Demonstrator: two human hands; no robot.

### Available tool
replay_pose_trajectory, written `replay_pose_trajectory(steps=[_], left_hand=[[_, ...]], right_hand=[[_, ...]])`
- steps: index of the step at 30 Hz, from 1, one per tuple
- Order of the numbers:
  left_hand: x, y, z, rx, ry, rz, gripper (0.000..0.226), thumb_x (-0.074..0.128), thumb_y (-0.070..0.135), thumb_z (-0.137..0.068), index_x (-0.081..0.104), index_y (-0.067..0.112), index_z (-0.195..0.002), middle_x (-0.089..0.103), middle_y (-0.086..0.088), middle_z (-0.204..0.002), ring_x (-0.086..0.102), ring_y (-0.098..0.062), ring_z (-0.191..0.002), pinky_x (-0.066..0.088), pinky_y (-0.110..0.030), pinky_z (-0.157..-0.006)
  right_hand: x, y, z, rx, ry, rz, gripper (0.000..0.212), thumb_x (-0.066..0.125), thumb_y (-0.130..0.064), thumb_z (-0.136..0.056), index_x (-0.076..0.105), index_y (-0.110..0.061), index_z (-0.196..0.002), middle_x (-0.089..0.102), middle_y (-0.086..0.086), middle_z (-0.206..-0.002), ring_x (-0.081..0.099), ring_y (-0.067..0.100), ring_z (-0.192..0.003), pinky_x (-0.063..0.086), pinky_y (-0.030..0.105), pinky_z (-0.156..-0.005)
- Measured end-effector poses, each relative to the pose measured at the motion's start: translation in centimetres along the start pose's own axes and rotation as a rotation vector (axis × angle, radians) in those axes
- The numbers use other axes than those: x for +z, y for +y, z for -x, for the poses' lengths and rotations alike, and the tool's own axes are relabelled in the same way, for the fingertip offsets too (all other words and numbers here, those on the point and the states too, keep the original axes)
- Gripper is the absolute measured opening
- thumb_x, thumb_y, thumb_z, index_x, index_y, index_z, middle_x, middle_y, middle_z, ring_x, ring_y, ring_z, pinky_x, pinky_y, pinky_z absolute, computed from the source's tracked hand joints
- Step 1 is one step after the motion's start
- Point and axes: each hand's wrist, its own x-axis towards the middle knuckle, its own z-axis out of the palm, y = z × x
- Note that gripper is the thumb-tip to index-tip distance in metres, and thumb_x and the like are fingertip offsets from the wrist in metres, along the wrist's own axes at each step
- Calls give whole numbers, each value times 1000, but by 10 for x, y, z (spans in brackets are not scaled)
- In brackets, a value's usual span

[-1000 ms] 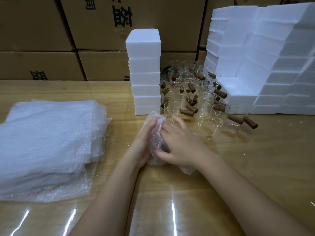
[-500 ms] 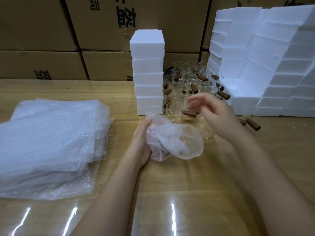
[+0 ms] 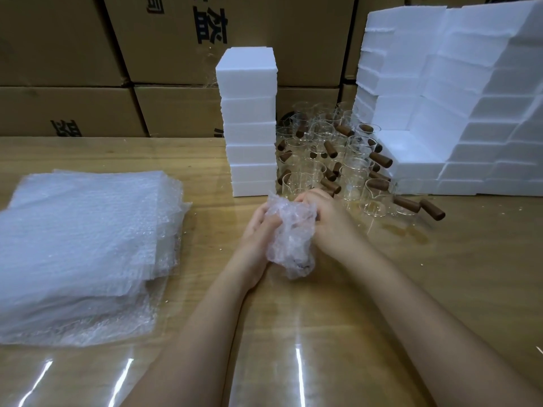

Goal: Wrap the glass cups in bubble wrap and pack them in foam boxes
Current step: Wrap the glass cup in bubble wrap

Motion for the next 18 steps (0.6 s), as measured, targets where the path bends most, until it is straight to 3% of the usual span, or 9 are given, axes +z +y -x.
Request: replay_pose_trajectory(steps=[2, 4, 6, 10, 14, 16, 18], left_hand=[[0, -3, -1, 1, -47, -7, 37, 63, 19, -84, 55, 14, -120, 72, -1, -98, 70, -15, -85, 54, -24, -64], [-1, -5, -1, 15, -71, -43, 35, 67, 19, -83, 56, 18, -116, 72, 2, -98, 70, -11, -84, 54, -21, -64], [-1, -7, -1, 46, -109, -67, 47, 72, 19, -72, 54, 18, -115, 71, 4, -99, 69, -11, -86, 54, -21, -67], [-4, -7, 1, 72, -186, -78, 53, 71, 15, -65, 53, 19, -114, 69, -1, -102, 67, -16, -91, 54, -26, -69], [5, -4, 2, 99, -55, -48, 43, 69, 16, -70, 58, 14, -111, 69, -4, -99, 66, -16, -87, 54, -26, -68], [7, -1, 0, 82, 82, 33, 36, 65, 14, -79, 59, 11, -114, 67, -13, -105, 66, -23, -89, 56, -34, -70], [5, 3, -3, 67, 190, 101, 36, 55, 14, -92, 52, 3, -126, 63, -17, -108, 64, -28, -87, 55, -33, -64]], right_hand=[[8, -4, 2, 3, 106, 161, 16, 52, -5, -86, 42, -14, -77, 43, -4, -93, 49, 22, -73, 38, 40, -58], [11, -4, 4, 56, 162, 271, 24, 46, 5, -79, 34, -16, -83, 35, -3, -96, 39, 15, -62, 23, 30, -49], [12, -1, 6, 122, 170, 341, 32, 45, 8, -78, 30, -18, -91, 33, -2, -100, 32, 9, -58, 18, 26, -47], [14, 5, 4, 274, 96, 300, 32, 55, -5, -86, 30, -22, -98, 39, -1, -106, 40, 10, -62, 26, 28, -48], [12, 4, 0, 295, 12, 90, 27, 47, -1, -83, 36, -22, -94, 42, -3, -92, 42, 11, -66, 29, 27, -51], [10, 0, -1, 199, 62, -99, 19, 56, -14, -84, 41, -22, -93, 46, -5, -89, 47, 11, -71, 40, 27, -59], [6, -4, 3, -161, 271, -16, 13, 56, -23, -86, 50, -16, -94, 52, -3, -92, 53, 12, -78, 48, 32, -70]])
